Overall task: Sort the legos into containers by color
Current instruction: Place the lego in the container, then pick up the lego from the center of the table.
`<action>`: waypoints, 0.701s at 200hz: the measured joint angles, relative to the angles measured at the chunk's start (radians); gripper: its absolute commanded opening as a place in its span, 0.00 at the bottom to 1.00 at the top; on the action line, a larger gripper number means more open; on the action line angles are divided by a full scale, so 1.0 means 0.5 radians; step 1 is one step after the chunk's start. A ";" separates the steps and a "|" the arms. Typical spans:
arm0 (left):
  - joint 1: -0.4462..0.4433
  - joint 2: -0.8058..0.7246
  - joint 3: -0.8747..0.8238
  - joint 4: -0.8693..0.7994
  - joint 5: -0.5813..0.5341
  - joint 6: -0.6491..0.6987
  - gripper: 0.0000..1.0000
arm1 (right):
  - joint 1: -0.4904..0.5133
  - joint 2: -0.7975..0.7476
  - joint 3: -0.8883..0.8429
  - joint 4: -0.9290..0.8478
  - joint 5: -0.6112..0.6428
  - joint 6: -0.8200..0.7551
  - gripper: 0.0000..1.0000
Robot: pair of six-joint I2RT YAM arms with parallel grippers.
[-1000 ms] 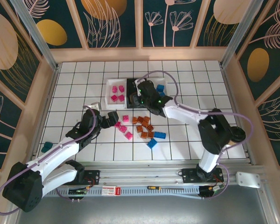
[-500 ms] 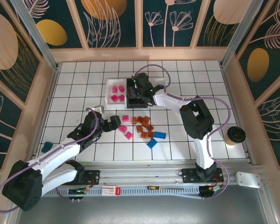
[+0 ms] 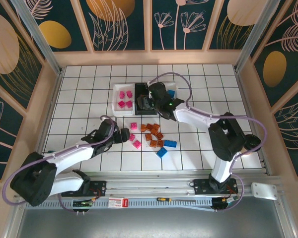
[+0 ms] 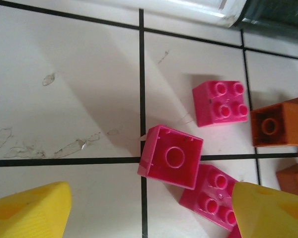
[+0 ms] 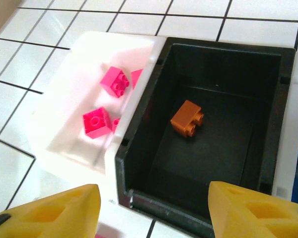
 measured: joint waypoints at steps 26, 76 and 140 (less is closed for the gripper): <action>-0.012 0.159 0.093 0.040 -0.051 0.074 0.79 | 0.009 -0.121 -0.146 0.047 0.001 0.014 0.59; -0.024 0.379 0.200 0.138 -0.080 0.185 0.68 | 0.009 -0.256 -0.334 0.068 0.004 0.053 0.59; -0.035 0.552 0.213 0.225 -0.114 0.225 0.52 | 0.009 -0.345 -0.365 0.085 0.008 0.079 0.59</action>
